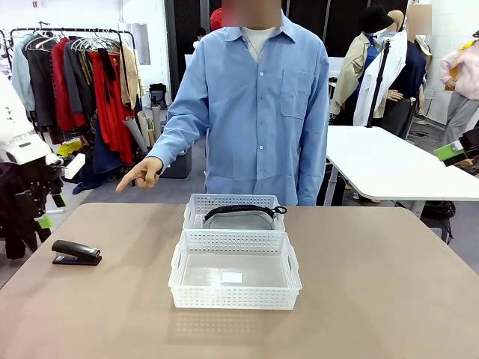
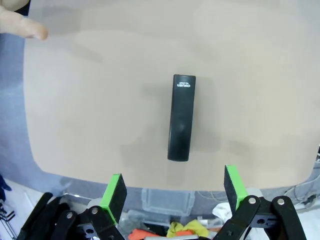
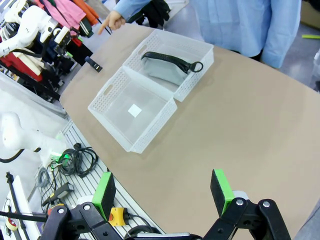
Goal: Distribute items into two baskets.
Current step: Pick up the Stapler that the person points to.
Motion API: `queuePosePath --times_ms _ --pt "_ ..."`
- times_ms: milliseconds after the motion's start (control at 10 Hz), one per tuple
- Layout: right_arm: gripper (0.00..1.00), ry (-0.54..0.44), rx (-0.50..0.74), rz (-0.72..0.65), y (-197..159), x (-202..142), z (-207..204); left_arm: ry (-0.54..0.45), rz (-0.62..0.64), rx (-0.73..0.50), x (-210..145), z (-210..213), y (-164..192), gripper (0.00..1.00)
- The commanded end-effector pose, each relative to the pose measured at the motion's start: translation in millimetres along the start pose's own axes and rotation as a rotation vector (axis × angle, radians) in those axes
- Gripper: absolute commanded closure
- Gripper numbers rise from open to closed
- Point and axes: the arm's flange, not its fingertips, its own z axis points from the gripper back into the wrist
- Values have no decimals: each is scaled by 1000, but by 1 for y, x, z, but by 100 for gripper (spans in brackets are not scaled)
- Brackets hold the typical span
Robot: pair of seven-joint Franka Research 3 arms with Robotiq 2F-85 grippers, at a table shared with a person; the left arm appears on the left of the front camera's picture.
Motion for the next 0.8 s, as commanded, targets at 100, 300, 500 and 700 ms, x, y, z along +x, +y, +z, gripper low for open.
queuePosePath --times_ms 100,300,500,700 --pt "0 0 0 4 1 0 0 -52 -3 -9 -1 -12 -2 0" --pt "0 0 0 4 1 0 0 -56 10 -21 0 -23 -2 0" --pt "0 0 0 4 1 0 0 -48 19 -18 -1 -34 -4 0" --pt "0 0 0 4 1 0 0 -49 39 -27 -2 -48 -6 0"
